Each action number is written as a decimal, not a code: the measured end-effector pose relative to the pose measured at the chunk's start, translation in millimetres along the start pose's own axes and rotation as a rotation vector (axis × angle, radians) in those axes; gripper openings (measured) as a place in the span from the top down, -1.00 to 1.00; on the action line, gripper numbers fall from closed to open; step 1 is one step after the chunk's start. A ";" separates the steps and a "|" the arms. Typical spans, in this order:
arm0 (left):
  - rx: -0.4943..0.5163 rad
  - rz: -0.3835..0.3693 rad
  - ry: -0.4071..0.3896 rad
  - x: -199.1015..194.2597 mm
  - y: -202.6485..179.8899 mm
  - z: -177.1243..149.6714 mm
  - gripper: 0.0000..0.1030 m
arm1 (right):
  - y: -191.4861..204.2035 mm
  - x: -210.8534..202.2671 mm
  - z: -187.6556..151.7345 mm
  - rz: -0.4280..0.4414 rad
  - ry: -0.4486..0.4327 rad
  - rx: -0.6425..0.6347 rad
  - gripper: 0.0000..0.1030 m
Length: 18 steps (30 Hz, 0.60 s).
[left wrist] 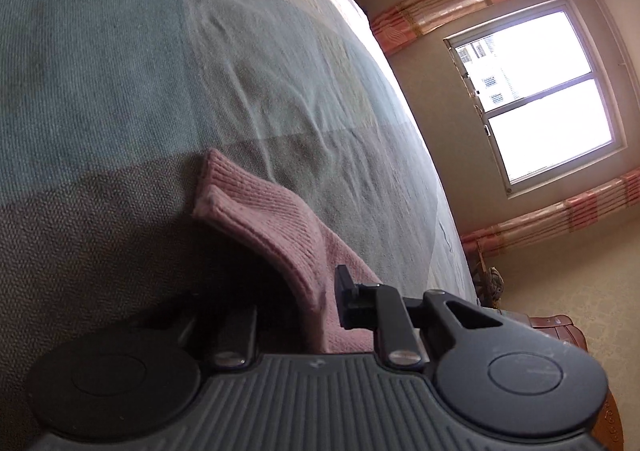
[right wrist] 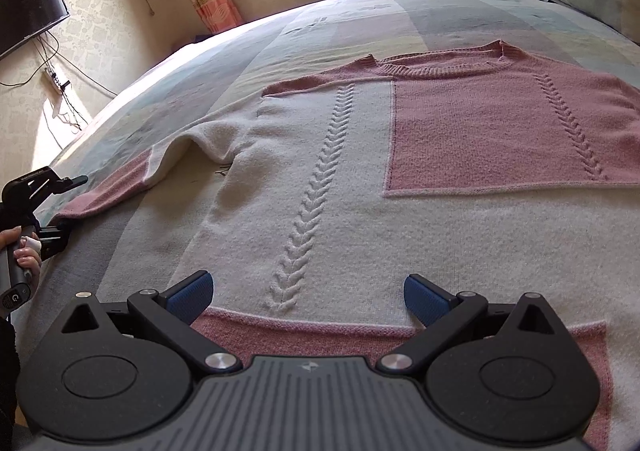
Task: Fold clothes
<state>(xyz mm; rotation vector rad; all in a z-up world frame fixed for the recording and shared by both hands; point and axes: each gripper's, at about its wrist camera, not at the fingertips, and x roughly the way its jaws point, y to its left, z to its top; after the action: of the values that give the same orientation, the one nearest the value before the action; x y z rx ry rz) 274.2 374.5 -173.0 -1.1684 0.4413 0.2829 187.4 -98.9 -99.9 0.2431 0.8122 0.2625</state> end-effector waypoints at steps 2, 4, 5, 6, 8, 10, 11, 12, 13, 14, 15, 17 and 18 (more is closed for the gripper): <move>-0.012 0.006 -0.006 4.9 5.7 1.2 0.84 | 0.5 0.8 -0.1 -0.003 0.001 -0.005 -1.00; 0.022 0.016 -0.014 5.4 0.3 3.0 0.88 | 1.2 1.2 -0.3 -0.006 0.001 -0.008 -1.00; 0.037 0.020 -0.018 5.6 -2.3 4.1 0.88 | 1.3 1.0 -0.3 -0.006 0.002 -0.009 -1.00; 0.042 0.018 -0.024 5.6 -4.7 6.2 0.89 | 1.3 0.8 -0.2 -0.007 0.002 -0.010 -1.00; 0.044 0.001 -0.037 4.4 -6.0 12.2 0.89 | 1.3 0.3 -0.2 -0.007 0.003 -0.011 -1.00; 0.088 -0.007 -0.059 0.1 -13.5 18.9 0.89 | 1.2 -0.2 -0.3 -0.005 0.004 -0.010 -1.00; 0.122 -0.008 -0.069 -1.5 -18.4 21.2 0.89 | 1.5 -0.3 -0.5 -0.006 0.004 -0.011 -1.00; 0.171 -0.011 -0.076 -3.0 -25.6 22.5 0.89 | 1.9 -0.4 -0.8 -0.008 0.005 -0.014 -1.00; 0.219 -0.007 -0.091 -5.2 -33.0 22.7 0.89 | 2.4 -0.5 -1.0 -0.008 0.006 -0.016 -1.00; 0.268 -0.002 -0.108 -5.9 -40.4 23.2 0.89 | 3.0 -0.7 -1.3 -0.009 0.007 -0.019 -1.00; 0.316 0.004 -0.123 -6.6 -47.4 23.8 0.89 | 3.6 -1.1 -1.6 -0.009 0.008 -0.023 -1.00; 0.375 0.017 -0.136 -6.4 -56.3 27.0 0.89 | 4.9 -2.5 -2.5 -0.008 0.010 -0.032 -1.00; 0.383 0.017 -0.141 -6.9 -59.6 30.7 0.89 | 5.6 -3.7 -3.1 -0.008 0.010 -0.038 -1.00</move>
<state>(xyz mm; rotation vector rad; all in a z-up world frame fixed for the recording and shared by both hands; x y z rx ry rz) 299.8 381.0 -111.0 -0.7652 0.3620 0.2795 181.9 -94.4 -97.7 0.2031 0.8176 0.2716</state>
